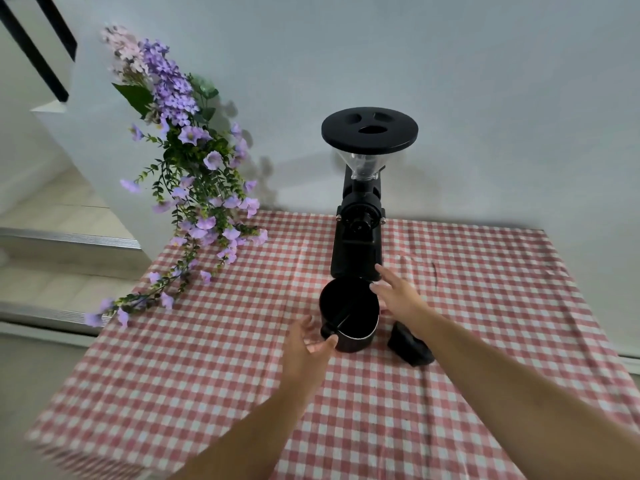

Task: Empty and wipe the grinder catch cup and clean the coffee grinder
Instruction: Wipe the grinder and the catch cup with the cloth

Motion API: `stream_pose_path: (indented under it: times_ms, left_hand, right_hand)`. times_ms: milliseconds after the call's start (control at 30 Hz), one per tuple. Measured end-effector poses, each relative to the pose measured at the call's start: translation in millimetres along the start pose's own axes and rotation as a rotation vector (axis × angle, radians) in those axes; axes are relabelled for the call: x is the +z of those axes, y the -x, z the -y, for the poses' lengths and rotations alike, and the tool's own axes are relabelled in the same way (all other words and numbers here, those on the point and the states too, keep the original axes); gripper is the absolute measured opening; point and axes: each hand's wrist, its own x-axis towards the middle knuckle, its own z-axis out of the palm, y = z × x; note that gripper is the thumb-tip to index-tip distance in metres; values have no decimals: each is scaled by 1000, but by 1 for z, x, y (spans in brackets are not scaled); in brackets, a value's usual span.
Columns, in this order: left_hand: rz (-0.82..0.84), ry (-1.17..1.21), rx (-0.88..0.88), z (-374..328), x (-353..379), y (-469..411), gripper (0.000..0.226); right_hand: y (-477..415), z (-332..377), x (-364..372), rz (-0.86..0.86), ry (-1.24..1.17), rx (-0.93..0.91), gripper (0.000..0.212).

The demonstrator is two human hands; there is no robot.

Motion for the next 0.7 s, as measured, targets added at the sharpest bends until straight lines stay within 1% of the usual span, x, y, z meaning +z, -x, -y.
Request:
stream_pose_path:
  times_ms: [67,133,200,267,433,700]
  left_hand:
    - [7,76,-75,2,5,1,44]
    - [17,127,-113,1,8,-1,35]
    - [-2,150,-134,0,11,-4,30]
    - [-39,149,-135,-1,12,-8,26]
    - [-118,152,-104,-14,8,-16,24]
    - [-81,-4,-22,-57,5,-74,32]
  right_hand:
    - [-8,-5,1,-7,-157,66,50]
    - [-11,-8,2,13,-227,103,44]
    - [-9,-9,3,23,-246,96,38]
    - [-7,-9,5,13,-213,85,37]
    - [-5,-12,3,-12,-216,74,37]
    - [-18,-12,1,-160,-396,76,36]
